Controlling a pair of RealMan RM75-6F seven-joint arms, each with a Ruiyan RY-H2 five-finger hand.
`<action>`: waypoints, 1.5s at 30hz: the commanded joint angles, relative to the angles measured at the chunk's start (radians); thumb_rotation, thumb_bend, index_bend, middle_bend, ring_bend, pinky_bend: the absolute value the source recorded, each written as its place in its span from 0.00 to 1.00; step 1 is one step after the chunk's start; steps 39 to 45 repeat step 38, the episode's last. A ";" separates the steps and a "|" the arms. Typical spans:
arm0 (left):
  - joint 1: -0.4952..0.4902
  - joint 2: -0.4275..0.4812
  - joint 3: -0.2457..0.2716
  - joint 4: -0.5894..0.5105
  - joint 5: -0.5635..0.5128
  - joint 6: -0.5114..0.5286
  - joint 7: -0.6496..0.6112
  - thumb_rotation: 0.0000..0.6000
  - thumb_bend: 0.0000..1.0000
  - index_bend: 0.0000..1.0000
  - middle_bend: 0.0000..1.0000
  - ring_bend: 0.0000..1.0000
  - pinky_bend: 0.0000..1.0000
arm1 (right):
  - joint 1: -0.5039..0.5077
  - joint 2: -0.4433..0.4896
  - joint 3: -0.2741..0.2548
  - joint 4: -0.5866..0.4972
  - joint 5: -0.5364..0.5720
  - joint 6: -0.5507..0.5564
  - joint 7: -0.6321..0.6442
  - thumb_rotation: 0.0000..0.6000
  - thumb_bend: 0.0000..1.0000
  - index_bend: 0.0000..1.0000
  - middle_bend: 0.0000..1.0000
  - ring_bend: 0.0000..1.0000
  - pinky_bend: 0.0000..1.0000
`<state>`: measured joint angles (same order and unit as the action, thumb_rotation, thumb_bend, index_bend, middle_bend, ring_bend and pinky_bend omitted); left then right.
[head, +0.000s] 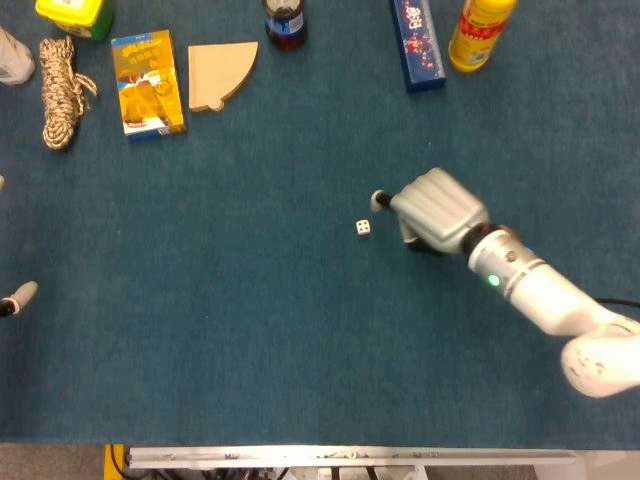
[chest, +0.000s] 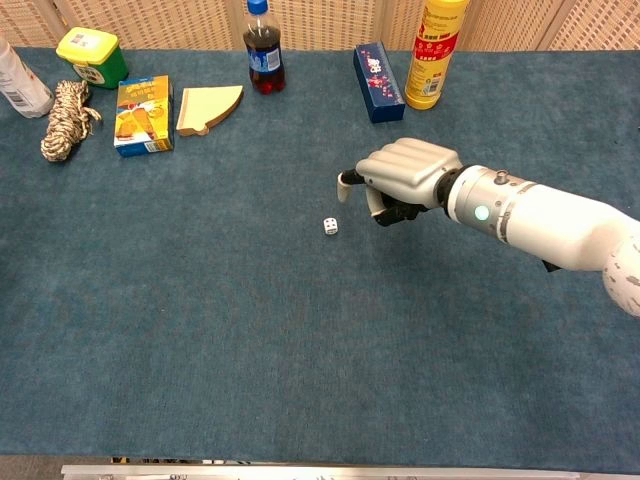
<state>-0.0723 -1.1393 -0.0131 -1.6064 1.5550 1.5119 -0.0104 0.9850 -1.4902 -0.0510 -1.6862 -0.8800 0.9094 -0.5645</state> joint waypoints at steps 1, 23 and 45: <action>0.002 0.001 -0.002 0.007 -0.007 0.001 -0.006 1.00 0.02 0.06 0.10 0.05 0.00 | -0.065 0.053 -0.018 -0.045 -0.040 0.092 0.007 0.78 0.88 0.30 1.00 1.00 1.00; 0.001 -0.002 -0.007 0.051 -0.028 -0.010 -0.012 1.00 0.02 0.06 0.10 0.05 0.00 | -0.587 0.255 -0.140 -0.106 -0.305 0.682 0.140 0.77 0.45 0.19 0.44 0.41 0.44; 0.020 -0.012 -0.001 0.047 -0.026 0.013 0.008 1.00 0.02 0.06 0.10 0.05 0.00 | -0.801 0.272 -0.113 -0.048 -0.432 0.811 0.221 0.77 0.34 0.19 0.43 0.40 0.44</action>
